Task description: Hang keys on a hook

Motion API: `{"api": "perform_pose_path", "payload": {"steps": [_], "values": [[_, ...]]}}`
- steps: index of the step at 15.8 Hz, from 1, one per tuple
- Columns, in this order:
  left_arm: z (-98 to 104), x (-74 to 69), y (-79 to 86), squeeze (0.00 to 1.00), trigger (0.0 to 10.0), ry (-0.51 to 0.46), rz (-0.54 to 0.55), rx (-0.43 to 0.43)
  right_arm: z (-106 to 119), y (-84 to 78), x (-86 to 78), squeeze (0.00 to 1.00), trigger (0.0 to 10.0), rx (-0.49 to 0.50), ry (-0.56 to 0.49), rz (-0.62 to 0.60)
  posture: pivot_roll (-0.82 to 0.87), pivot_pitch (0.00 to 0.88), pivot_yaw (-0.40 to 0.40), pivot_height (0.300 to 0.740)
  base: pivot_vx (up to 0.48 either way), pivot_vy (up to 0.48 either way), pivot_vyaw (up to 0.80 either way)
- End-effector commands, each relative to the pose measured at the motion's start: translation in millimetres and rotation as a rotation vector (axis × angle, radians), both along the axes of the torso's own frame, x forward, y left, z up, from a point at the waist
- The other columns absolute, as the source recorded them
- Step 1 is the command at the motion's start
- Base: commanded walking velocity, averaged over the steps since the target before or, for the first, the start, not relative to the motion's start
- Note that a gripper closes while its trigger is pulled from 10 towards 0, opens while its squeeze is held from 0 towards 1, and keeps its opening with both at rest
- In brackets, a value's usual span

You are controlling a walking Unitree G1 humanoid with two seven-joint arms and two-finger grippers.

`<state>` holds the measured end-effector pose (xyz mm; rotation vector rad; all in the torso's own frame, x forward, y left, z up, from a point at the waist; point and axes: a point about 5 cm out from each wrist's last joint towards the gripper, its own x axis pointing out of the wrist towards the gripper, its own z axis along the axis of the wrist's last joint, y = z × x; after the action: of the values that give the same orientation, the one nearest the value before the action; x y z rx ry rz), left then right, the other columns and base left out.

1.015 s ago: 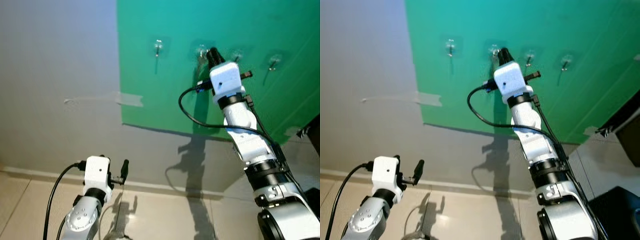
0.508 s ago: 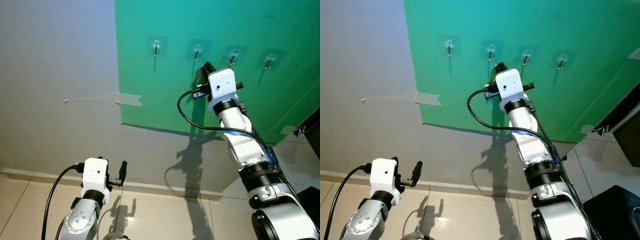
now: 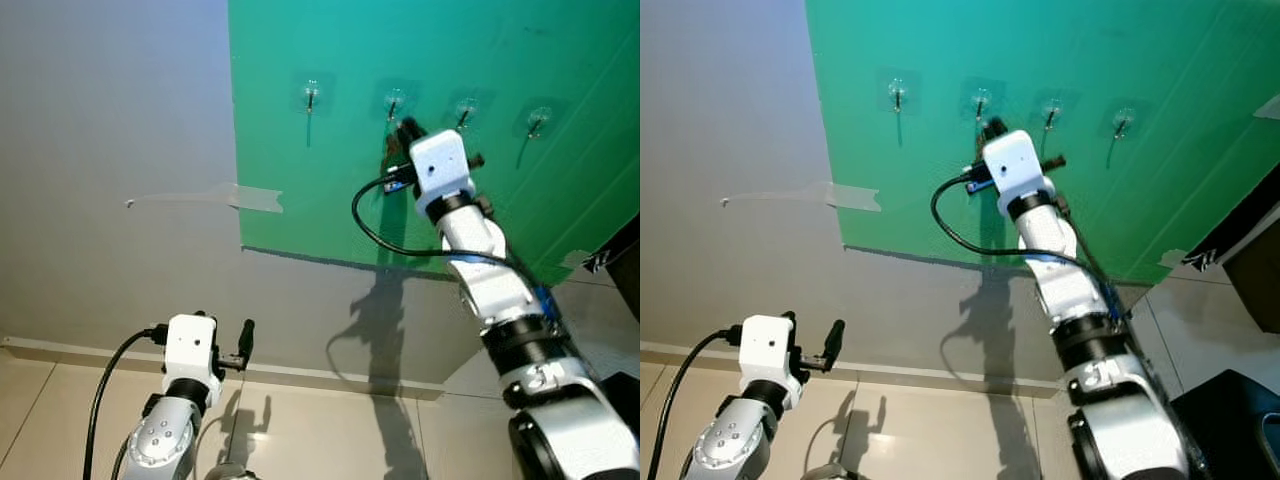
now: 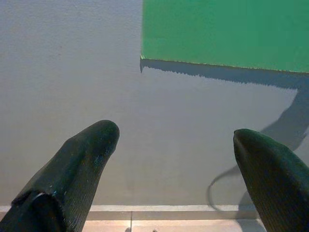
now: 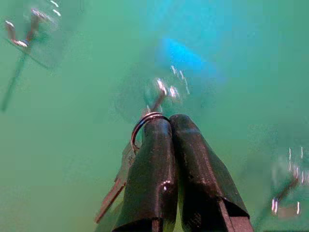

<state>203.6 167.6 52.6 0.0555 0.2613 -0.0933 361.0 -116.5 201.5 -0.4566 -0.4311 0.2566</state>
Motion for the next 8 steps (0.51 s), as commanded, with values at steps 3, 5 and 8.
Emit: {"api": "perform_pose_path", "payload": {"steps": [3,5,8], "values": [[2,1.4,-7.6,0.0,10.0,-0.005,-0.014,-0.008,19,1.4,1.1,0.0,10.0,-0.113,-0.097,0.043,0.12,0.0,-0.13,0.74,0.0,0.0,0.0],[2,2.2,-8.7,0.0,10.0,-0.006,-0.013,-0.011,24,-0.4,3.0,0.0,10.0,-0.159,-0.124,0.046,0.11,0.0,-0.133,0.74,0.0,0.0,0.0],[2,2.1,-8.7,0.0,10.0,-0.006,-0.009,-0.014,22,-2.1,6.7,0.0,10.0,-0.196,-0.118,0.048,0.12,0.0,-0.135,0.74,0.0,0.0,0.0]]}}
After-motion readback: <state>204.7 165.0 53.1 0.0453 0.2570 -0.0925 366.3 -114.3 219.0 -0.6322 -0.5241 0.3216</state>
